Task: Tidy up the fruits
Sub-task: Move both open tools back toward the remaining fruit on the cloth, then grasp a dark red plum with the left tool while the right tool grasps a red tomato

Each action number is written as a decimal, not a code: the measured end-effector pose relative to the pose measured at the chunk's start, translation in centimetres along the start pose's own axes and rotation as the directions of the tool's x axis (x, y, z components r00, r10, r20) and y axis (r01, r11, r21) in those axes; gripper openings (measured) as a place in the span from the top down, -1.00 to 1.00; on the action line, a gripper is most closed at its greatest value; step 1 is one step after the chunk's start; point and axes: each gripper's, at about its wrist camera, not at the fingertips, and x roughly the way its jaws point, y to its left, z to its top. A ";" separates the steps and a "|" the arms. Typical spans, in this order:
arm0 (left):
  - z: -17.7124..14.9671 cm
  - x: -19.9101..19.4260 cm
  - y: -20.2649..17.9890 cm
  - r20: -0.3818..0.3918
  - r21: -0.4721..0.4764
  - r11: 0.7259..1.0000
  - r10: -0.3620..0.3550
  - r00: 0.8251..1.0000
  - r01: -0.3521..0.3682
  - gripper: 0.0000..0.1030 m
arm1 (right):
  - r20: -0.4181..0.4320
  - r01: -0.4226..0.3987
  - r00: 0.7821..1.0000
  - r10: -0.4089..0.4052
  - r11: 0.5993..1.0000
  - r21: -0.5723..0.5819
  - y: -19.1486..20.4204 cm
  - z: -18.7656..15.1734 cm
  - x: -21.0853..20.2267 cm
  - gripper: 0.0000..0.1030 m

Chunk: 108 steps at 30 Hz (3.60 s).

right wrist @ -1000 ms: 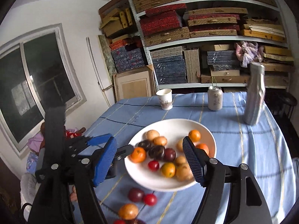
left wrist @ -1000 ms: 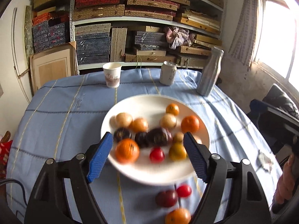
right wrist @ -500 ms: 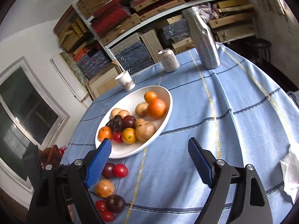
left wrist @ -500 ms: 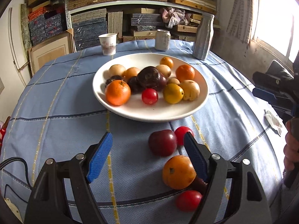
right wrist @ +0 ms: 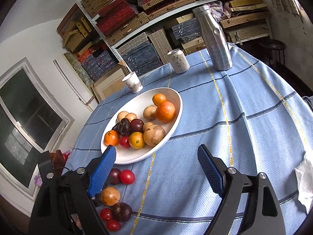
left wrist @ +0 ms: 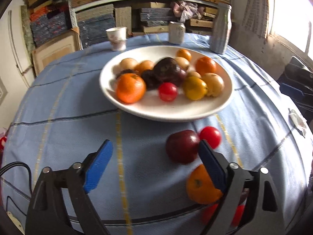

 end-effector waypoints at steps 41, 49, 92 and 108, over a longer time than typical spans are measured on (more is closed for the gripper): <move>-6.3 -4.2 1.8 -0.011 0.039 0.989 -0.144 0.990 0.144 -0.25 | -0.013 0.006 1.000 -0.007 0.999 -0.050 0.6 -0.4 0.1 -0.67; -6.2 -3.3 0.4 -0.059 0.079 0.979 -0.185 0.981 0.189 -0.04 | -0.024 0.021 0.999 -0.023 0.998 -0.058 0.7 -0.6 0.5 -0.67; -5.3 -2.1 4.1 -0.069 -0.069 0.994 -0.094 0.993 0.090 0.26 | -0.323 0.022 0.940 -0.110 0.964 -0.264 8.4 -4.7 11.0 0.26; -5.1 -3.4 3.4 0.004 -0.042 0.995 -0.094 0.996 0.094 0.26 | -0.207 0.016 0.975 -0.077 0.959 -0.282 7.9 -4.4 6.5 0.42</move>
